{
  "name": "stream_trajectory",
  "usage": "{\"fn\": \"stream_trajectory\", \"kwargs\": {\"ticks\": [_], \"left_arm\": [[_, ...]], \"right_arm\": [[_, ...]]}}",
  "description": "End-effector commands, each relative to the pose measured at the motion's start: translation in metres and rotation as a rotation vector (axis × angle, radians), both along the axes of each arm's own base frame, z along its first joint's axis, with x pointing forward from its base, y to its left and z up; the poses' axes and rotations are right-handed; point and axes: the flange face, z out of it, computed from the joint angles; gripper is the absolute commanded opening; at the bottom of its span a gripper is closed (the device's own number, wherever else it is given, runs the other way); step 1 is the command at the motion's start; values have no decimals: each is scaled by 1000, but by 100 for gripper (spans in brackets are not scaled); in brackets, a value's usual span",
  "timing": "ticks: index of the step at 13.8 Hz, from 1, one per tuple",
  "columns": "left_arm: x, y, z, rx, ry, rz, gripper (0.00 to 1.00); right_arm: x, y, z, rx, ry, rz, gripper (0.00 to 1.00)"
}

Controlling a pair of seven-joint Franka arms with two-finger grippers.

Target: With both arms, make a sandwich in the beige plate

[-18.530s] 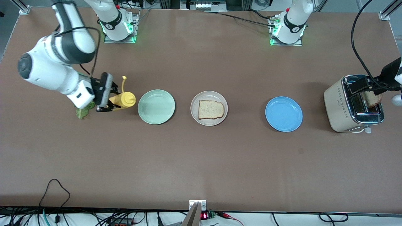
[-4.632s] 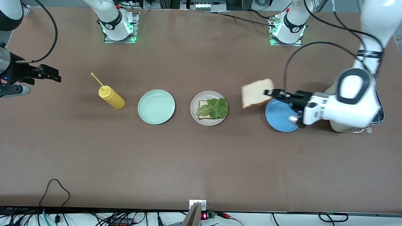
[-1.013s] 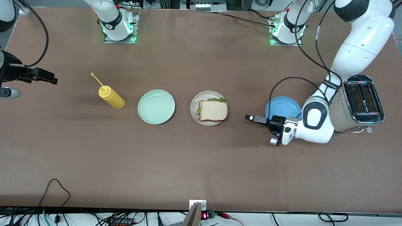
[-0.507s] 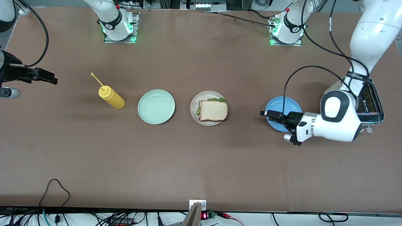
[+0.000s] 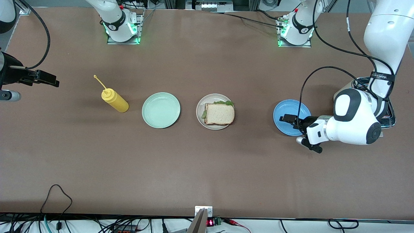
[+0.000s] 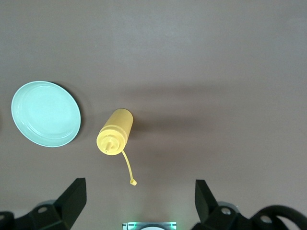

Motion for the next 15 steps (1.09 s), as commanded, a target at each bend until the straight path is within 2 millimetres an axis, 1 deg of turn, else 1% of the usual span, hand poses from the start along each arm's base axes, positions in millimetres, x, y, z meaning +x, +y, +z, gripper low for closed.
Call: {"fn": "stream_trajectory", "kwargs": {"ticks": [1, 3, 5, 6, 8, 9, 10, 11, 12, 13, 14, 15], "left_arm": [[5, 12, 42, 153, -76, 7, 100], [5, 23, 86, 215, -148, 35, 100], [5, 48, 142, 257, -260, 84, 100], [1, 63, 170, 276, -299, 113, 100], [-9, 77, 221, 319, -359, 144, 100], [-12, 87, 240, 333, -362, 161, 100], [-17, 92, 255, 334, -359, 177, 100], [-26, 98, 274, 337, -359, 225, 100], [-37, 113, 287, 345, -322, 315, 100], [-51, 113, 298, 344, -271, 367, 100], [-62, 113, 308, 343, -255, 380, 100], [-70, 112, 316, 386, -266, 366, 100]], "right_arm": [[-1, 0, 3, 18, 6, 6, 100], [-1, 0, 3, 18, 9, 6, 100], [-1, 0, 2, 18, 11, 7, 100], [-1, 0, 2, 18, 11, 7, 100], [-1, 1, 2, 18, 11, 9, 100], [-1, 1, 2, 18, 11, 9, 100], [-1, 1, 2, 18, 11, 9, 100], [-1, 2, 3, 18, 8, 11, 100], [-1, 3, 3, 18, 7, 12, 100], [-1, 3, 3, 18, 6, 12, 100], [0, 3, 3, 20, 4, 12, 100], [0, 3, 4, 19, 1, 12, 100]]}}
